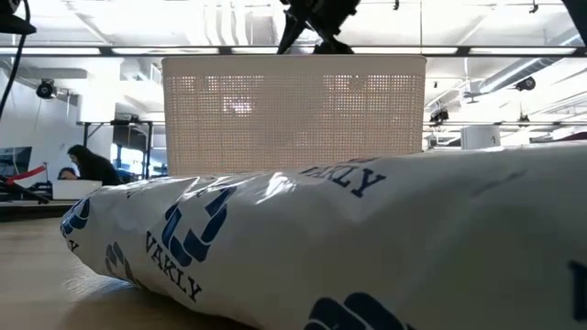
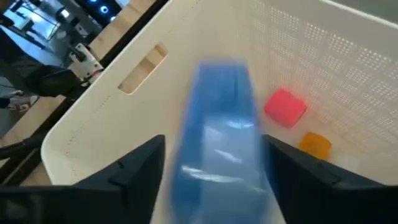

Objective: Pick & place medical supplies in basket/bin
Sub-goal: Put the medicine kit into the white basket, then put the mailer bag into the white basket

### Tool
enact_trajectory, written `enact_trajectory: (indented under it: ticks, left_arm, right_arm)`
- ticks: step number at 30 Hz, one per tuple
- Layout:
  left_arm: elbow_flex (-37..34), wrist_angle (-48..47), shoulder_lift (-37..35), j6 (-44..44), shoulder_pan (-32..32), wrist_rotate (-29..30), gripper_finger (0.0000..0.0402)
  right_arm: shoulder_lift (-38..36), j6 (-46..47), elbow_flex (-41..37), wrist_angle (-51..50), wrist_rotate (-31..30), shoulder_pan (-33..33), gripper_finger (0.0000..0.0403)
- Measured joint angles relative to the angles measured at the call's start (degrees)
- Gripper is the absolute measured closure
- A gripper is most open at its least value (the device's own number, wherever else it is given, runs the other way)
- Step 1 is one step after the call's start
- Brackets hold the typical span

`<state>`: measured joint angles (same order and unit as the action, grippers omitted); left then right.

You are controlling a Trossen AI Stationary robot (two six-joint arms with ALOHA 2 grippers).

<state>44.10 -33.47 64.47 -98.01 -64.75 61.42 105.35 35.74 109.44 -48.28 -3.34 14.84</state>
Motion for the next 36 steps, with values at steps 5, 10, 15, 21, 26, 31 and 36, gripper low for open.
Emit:
enact_trajectory:
  ticks: [5, 10, 15, 21, 26, 31, 36]
  left_arm:
    - [-0.17, 0.00, 0.00, -1.03, 0.62, 0.07, 0.0093]
    - [-0.90, 0.28, 0.00, -1.06, 0.86, -0.05, 0.0093]
    - [-2.88, 1.83, 0.00, -1.06, 2.05, -0.39, 0.0093]
    - [-7.79, 14.95, 0.00, 7.00, 6.54, -9.75, 0.0104]
    - [-12.82, 28.90, 0.00, 18.72, 11.97, -18.36, 0.0165]
    - [-14.01, 31.55, 0.00, 23.50, 14.16, -23.90, 0.0244]
    - [-14.36, 32.77, 0.75, 28.69, 14.29, -29.37, 0.0325]
  right_arm:
    - [-1.63, -1.41, 0.04, -1.69, 0.03, -1.20, 0.0103]
    - [-5.81, -5.12, 0.06, -8.84, -2.61, -7.54, 0.0083]
    - [-7.76, 0.46, -0.26, -23.59, -4.78, -20.57, 0.0095]
    - [-6.24, 17.18, -4.62, -27.20, -1.62, -35.23, 0.0127]
    - [-5.32, 29.99, -11.71, -22.94, -0.88, -42.31, 0.0175]
    - [-4.77, 40.40, -19.00, -12.77, 2.59, -46.58, 0.0226]
    - [-2.59, 47.97, -28.31, 4.06, 7.41, -48.89, 0.0283]
